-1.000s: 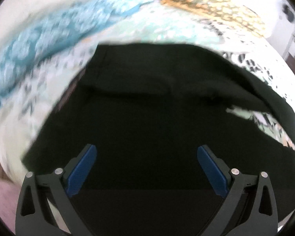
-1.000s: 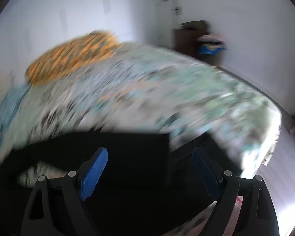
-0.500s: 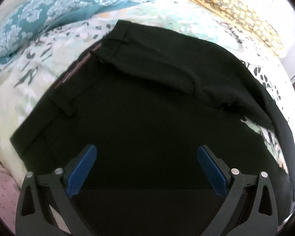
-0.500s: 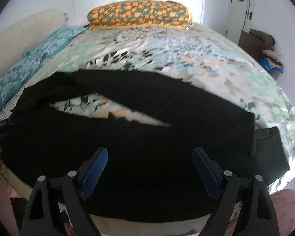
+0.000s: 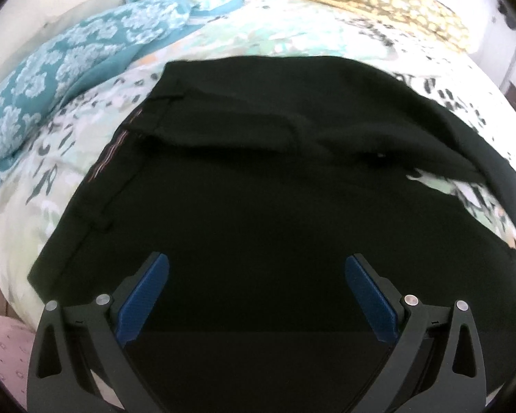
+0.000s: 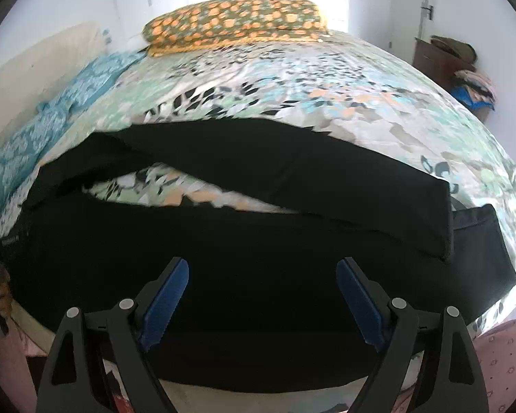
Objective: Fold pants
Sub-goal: 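Fold the leg ends with the right gripper toward the waistband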
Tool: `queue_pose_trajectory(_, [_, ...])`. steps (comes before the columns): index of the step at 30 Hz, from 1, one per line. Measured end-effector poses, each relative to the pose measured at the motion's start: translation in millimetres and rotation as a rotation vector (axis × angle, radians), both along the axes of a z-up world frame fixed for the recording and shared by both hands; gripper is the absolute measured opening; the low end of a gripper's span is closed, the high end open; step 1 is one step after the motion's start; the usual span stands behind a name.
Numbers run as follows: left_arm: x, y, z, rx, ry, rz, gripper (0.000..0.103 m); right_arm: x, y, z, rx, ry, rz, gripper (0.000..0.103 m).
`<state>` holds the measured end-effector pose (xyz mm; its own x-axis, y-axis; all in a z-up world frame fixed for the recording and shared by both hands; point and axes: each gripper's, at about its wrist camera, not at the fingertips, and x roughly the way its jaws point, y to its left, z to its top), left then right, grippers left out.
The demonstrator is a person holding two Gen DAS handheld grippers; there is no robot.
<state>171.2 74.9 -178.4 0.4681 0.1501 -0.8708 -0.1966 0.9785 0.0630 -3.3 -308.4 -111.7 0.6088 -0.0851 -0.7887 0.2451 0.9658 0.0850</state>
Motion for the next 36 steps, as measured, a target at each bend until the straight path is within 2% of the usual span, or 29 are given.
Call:
queue_pose_trajectory(6, [3,22,-9,-0.007,0.017,0.11,0.103,-4,-23,-2,0.013,-0.015,-0.07,0.087])
queue_pose_trajectory(12, [3,23,-9,-0.012,0.015,0.112,0.103,-2,-35,-1,0.051,-0.035,-0.092,0.087])
queue_pose_trajectory(17, [6,18,-16,0.044,0.041,0.089,0.103,-8,-69,20,0.067,-0.138,-0.186,0.087])
queue_pose_trajectory(20, [7,14,-19,0.073,0.036,0.08,0.103,-23,-106,25,0.264,-0.216,-0.281,0.088])
queue_pose_trajectory(23, [5,13,-20,0.084,0.019,0.085,0.103,-32,-118,19,0.484,-0.25,-0.285,0.09])
queue_pose_trajectory(25, [5,12,-20,0.093,0.014,0.086,0.103,-26,-112,9,0.576,-0.231,-0.234,0.09])
queue_pose_trajectory(27, [4,12,-20,0.095,0.01,0.087,0.103,-12,-102,-6,0.624,-0.159,-0.191,0.09])
queue_pose_trajectory(29, [4,12,-20,0.095,0.007,0.089,0.103,1,-96,-25,0.614,-0.071,-0.202,0.09])
queue_pose_trajectory(30, [3,12,-20,0.095,0.006,0.088,0.103,4,-95,-33,0.593,-0.054,-0.227,0.09])
queue_pose_trajectory(33, [3,11,-20,0.095,0.003,0.083,0.103,10,-108,-46,0.526,-0.031,-0.301,0.09])
queue_pose_trajectory(36, [3,11,-21,0.098,0.001,0.083,0.103,5,-133,-48,0.506,-0.068,-0.393,0.09])
